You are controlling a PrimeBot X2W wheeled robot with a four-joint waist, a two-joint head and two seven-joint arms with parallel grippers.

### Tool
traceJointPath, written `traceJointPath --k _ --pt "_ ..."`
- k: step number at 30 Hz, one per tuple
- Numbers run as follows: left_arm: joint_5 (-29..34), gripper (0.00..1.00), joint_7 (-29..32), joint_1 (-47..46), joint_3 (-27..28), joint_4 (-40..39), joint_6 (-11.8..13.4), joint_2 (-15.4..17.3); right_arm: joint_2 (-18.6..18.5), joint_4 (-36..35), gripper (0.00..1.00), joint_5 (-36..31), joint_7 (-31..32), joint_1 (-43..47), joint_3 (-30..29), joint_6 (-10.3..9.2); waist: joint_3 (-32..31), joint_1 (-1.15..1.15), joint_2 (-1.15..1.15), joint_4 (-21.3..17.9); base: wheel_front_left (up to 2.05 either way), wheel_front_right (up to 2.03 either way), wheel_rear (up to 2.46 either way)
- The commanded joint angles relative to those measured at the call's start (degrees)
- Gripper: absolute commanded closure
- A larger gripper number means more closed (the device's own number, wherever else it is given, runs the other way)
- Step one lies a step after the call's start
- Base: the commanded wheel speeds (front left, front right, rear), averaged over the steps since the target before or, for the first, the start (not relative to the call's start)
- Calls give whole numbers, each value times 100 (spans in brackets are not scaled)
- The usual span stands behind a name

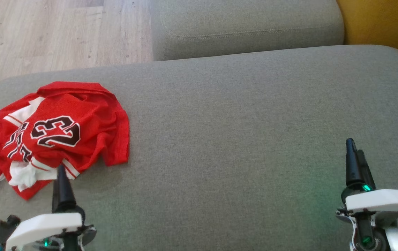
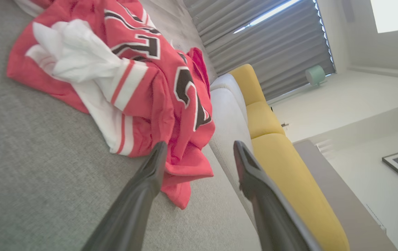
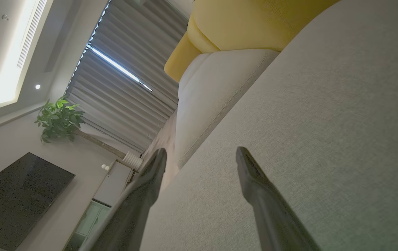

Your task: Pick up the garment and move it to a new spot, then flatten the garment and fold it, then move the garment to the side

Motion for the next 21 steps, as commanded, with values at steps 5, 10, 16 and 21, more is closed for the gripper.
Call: traceJointPath --k 5,10,16,21 --pt "683 0 -114 -197 -139 -304 128 47 -34 -334 0 -559 -140 -280 84 -2 9 0 0 -1 0 0 0" --pt "1401 0 -198 -218 -345 -332 224 49 -36 -451 0 -1072 -224 -277 135 -2 24 0 0 -4 0 0 0" --pt "2119 0 -299 -235 -571 -398 270 71 -38 -436 0 -1698 -326 -275 293 -2 23 0 0 -8 0 0 0" --pt "2525 0 -366 -245 -756 -474 346 131 -39 -388 0 -2060 -393 -283 359 -2 23 0 0 -20 0 0 0"
